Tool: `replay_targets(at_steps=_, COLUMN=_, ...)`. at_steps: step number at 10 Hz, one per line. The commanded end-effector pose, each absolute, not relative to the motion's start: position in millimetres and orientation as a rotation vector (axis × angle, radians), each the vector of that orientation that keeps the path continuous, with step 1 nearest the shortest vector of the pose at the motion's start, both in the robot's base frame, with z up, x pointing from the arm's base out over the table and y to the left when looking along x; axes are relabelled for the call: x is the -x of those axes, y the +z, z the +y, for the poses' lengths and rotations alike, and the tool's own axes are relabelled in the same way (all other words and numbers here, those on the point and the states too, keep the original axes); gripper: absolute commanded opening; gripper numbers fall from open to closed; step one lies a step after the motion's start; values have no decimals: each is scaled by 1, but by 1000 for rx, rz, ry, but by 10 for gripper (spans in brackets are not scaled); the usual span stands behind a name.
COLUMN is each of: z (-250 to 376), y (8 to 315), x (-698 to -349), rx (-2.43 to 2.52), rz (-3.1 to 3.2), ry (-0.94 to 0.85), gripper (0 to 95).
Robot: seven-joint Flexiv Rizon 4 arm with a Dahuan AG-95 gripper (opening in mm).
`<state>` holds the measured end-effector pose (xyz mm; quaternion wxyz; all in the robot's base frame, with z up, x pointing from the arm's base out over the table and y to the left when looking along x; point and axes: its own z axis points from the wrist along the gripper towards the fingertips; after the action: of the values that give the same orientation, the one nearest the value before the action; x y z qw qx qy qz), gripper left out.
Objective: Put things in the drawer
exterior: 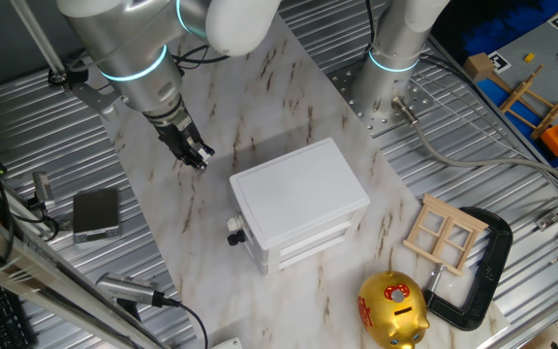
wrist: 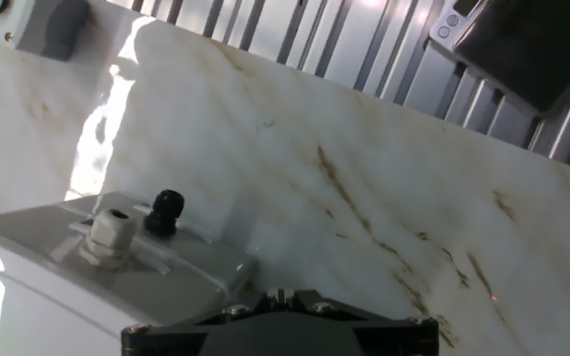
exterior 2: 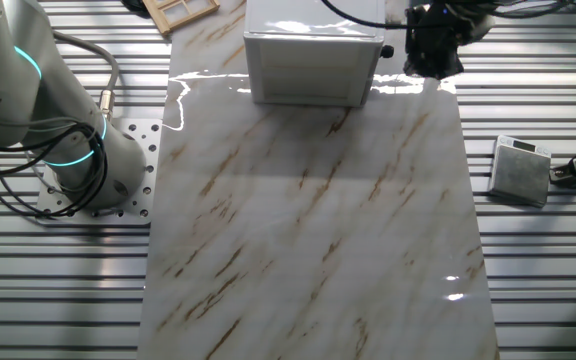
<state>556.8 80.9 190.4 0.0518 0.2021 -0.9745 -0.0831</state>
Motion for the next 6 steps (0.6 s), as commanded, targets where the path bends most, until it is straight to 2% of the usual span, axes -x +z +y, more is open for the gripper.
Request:
replay_targets(at_steps=1, z=45, y=174, x=-557, rx=-695, rz=-2957, ry=-261, gripper=0)
replay_targets(at_steps=6, z=-20, y=150, x=-564, rx=-852, rz=-2926, ry=-266, gripper=0)
